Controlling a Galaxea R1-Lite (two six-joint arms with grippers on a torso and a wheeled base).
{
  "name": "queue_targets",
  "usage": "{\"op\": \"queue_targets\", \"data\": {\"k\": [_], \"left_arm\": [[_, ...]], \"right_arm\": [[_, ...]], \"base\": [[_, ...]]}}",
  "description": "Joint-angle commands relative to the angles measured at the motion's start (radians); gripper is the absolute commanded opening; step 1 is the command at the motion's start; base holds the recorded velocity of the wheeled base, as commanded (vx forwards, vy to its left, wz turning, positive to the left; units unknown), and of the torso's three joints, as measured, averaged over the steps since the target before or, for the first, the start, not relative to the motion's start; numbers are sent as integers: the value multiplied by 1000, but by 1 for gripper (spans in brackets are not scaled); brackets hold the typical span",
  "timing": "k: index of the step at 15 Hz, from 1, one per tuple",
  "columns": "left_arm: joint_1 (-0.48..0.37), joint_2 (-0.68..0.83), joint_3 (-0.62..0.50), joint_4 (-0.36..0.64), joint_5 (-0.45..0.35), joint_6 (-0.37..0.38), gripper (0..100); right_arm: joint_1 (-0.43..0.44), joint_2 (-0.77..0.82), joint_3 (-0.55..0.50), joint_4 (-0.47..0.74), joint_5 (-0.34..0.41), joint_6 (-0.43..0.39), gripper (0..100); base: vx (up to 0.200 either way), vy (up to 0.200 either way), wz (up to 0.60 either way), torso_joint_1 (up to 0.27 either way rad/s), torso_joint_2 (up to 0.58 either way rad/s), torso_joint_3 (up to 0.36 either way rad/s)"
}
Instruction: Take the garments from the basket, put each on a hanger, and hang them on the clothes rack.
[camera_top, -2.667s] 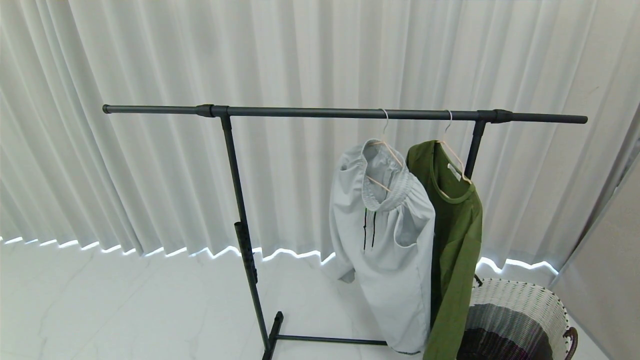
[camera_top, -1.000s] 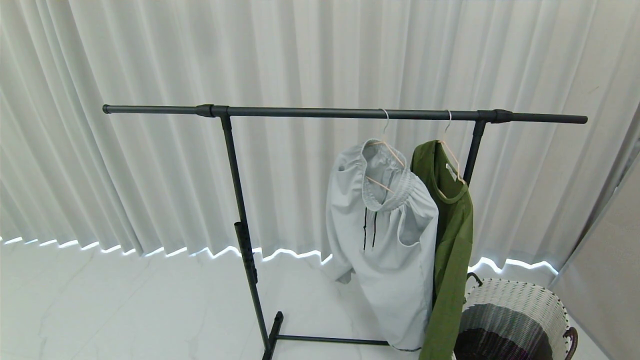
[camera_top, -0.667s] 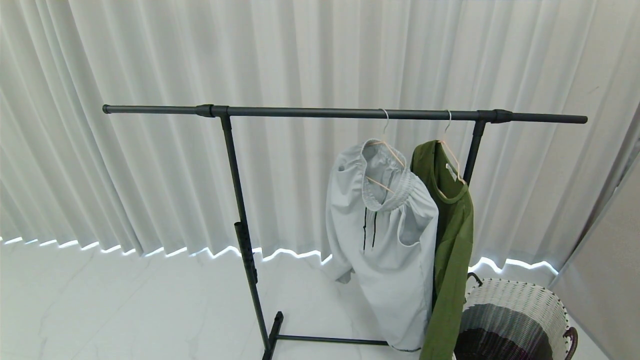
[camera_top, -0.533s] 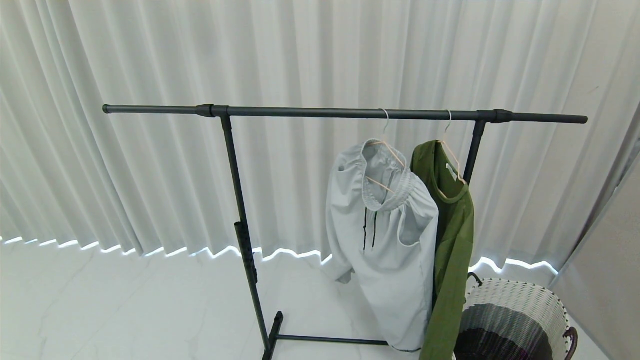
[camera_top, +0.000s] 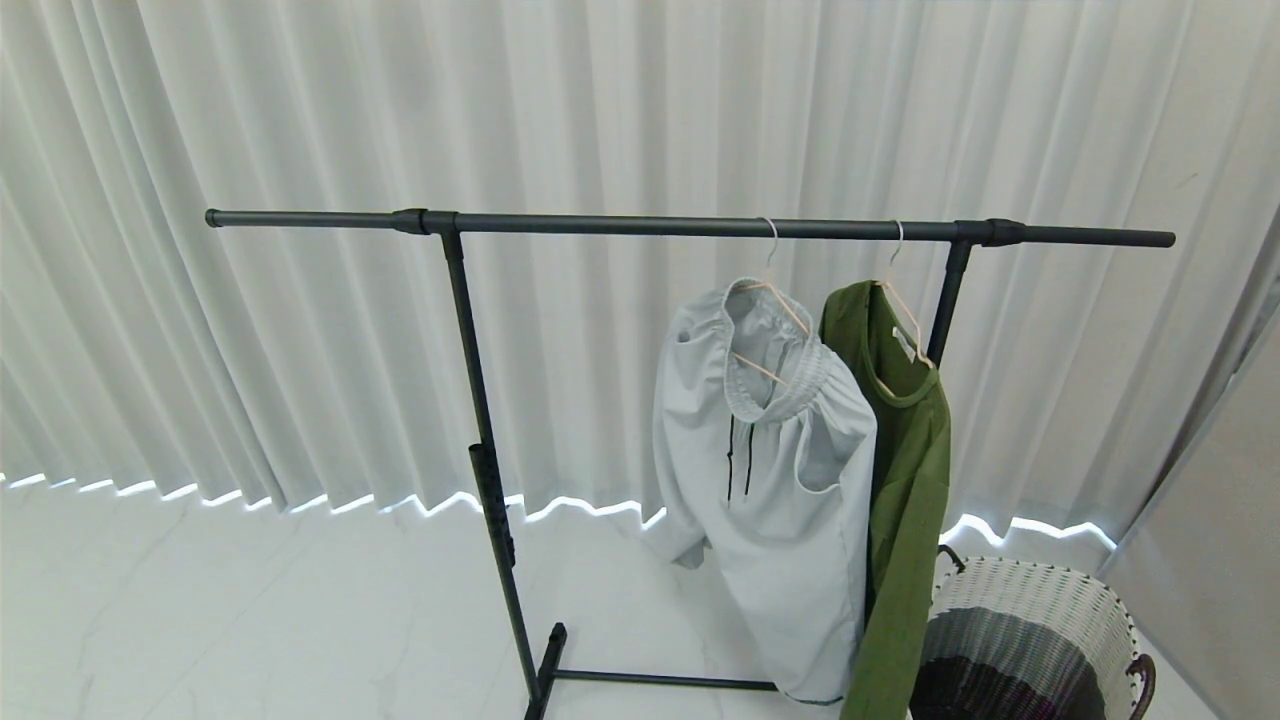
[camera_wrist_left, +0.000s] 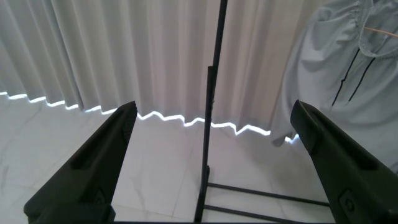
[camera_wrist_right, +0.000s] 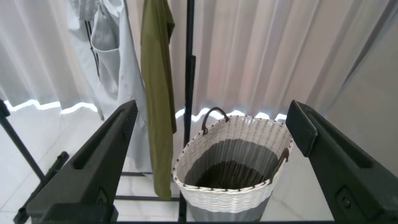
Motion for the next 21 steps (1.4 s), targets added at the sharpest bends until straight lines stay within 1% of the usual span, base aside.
{"op": "queue_targets", "data": {"k": [1,21], "left_arm": [[0,-2,0,0,0,0,100],[0,-2,0,0,0,0,100]], "right_arm": [[0,-2,0,0,-1,0,100],[0,-2,-2,0,1,-3,100]], "base": [[0,0,0,0,0,0],[0,0,0,0,0,0]]}}
